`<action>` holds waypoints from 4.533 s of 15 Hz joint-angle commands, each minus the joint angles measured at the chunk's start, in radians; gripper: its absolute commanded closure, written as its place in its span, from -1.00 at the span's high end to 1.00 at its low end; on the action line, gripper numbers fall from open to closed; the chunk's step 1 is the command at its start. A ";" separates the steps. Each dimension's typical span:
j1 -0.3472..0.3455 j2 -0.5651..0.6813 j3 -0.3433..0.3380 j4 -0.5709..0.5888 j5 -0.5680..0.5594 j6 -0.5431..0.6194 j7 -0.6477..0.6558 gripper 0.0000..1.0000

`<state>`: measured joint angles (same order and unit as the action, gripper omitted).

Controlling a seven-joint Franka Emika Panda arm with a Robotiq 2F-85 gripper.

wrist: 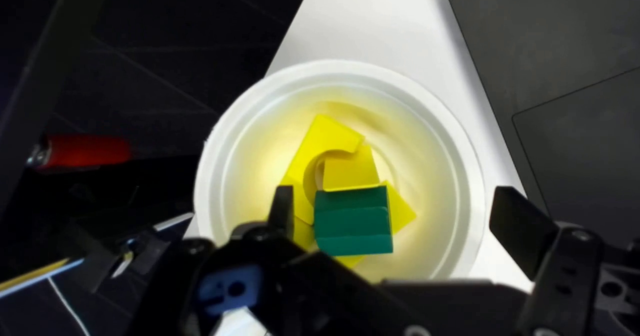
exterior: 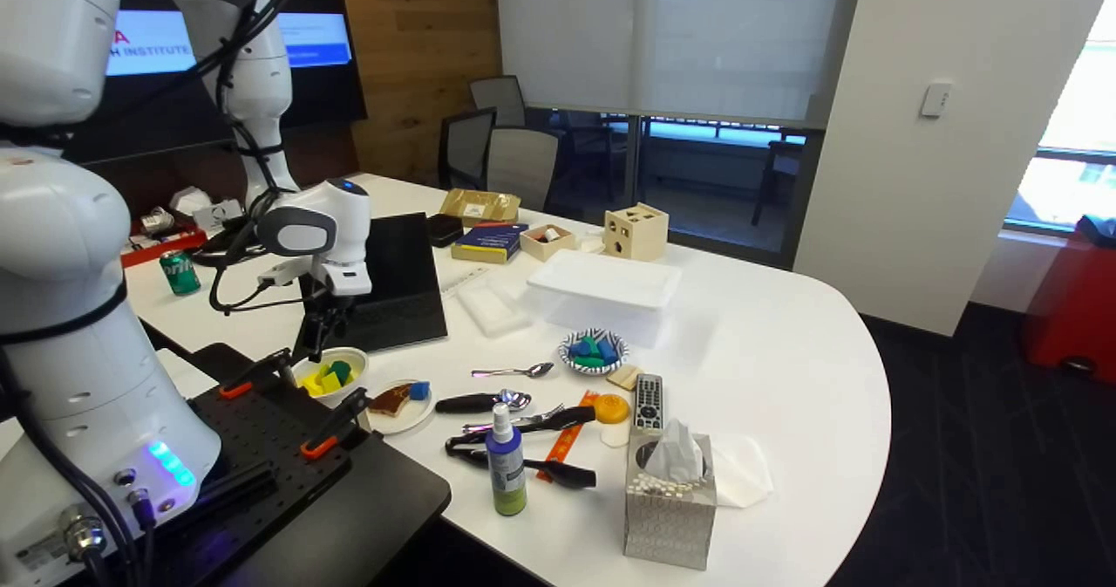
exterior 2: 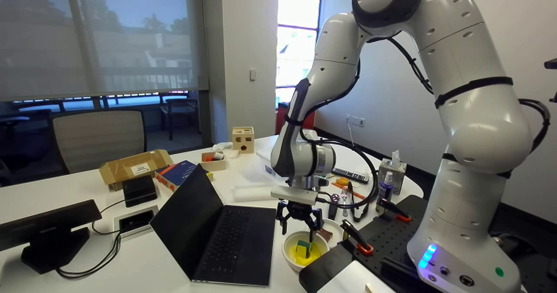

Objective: Take the green object out of the bowl and put it on the white plate

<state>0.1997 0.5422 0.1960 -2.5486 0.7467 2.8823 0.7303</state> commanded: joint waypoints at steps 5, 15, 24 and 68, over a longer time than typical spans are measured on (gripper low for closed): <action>0.051 0.060 -0.037 0.042 0.000 -0.011 0.065 1.00; 0.093 0.087 -0.096 0.060 -0.046 -0.024 0.145 1.00; 0.103 0.098 -0.104 0.061 -0.053 -0.026 0.161 -0.26; -0.066 0.113 -0.307 0.065 -0.560 -0.036 0.233 0.48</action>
<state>0.1385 0.6558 -0.1181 -2.4839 0.1483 2.8586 0.9867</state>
